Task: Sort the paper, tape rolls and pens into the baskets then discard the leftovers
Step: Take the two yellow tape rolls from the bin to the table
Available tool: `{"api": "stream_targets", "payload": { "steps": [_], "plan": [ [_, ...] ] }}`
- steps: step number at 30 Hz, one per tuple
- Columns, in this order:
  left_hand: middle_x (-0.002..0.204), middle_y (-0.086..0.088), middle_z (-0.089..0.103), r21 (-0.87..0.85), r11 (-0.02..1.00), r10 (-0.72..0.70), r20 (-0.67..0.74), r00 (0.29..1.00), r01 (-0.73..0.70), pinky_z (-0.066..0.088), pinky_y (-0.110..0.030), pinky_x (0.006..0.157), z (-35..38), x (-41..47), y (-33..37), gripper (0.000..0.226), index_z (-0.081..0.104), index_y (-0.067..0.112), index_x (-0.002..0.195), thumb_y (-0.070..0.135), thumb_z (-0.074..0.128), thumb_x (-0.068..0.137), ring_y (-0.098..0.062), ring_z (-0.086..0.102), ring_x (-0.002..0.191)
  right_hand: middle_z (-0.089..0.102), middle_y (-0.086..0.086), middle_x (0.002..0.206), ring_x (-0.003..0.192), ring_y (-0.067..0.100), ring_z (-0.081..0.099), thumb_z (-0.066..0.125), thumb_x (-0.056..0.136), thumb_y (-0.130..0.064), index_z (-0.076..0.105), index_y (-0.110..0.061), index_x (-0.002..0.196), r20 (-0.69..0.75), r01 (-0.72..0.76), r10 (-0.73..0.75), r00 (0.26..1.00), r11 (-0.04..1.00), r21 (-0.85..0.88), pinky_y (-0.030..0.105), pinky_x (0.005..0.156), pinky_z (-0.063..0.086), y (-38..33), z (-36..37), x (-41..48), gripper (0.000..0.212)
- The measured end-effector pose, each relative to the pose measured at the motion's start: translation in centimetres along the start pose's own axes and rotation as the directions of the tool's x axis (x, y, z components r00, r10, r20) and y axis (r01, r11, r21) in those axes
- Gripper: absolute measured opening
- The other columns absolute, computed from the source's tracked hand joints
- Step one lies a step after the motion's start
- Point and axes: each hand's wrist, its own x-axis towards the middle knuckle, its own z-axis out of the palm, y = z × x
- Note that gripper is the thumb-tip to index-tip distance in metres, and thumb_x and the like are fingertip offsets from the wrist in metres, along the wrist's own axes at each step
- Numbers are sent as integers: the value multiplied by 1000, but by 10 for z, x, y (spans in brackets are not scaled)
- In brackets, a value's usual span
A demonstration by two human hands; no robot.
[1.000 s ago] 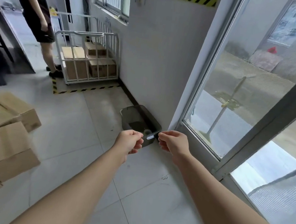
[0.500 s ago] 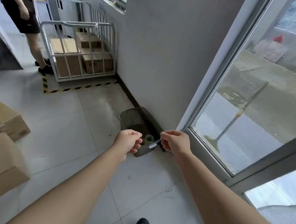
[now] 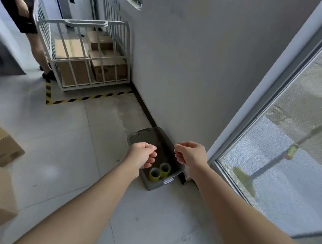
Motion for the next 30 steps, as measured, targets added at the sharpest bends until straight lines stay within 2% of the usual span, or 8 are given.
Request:
{"api": "stream_targets", "payload": {
  "steps": [12,16,23,30],
  "plan": [
    [75,-2,62,-21,992,-124,8,992,124,44,-23,53,28,142,23,21,61,18,77,13,51,94,-13,55,59,65,8,67,52,16,56,70,81,-7,67,-12,69,14,-121,122,992,989,-82,16,41,45,-24,22,142,13],
    [75,-1,64,-9,987,-161,19,987,161,46,-24,53,32,203,33,21,63,18,78,14,51,94,-13,57,60,66,9,70,55,17,56,69,83,-8,66,-13,69,11,-177,179,984,978,-110,18,45,47,-30,41,197,15],
    [72,-2,65,-6,971,-238,29,971,238,47,-23,51,37,301,47,17,64,17,78,14,55,92,-14,59,58,66,7,71,62,18,59,67,85,-12,66,-15,72,-4,-224,228,974,952,-209,26,61,55,-37,77,294,14],
    [72,-2,65,-27,931,-363,12,932,363,49,-24,55,41,380,16,16,62,17,80,16,55,93,-13,59,60,67,3,66,58,15,61,72,83,-18,69,-16,71,-37,-324,328,944,900,-292,29,66,60,15,105,376,13]
  ]
}}
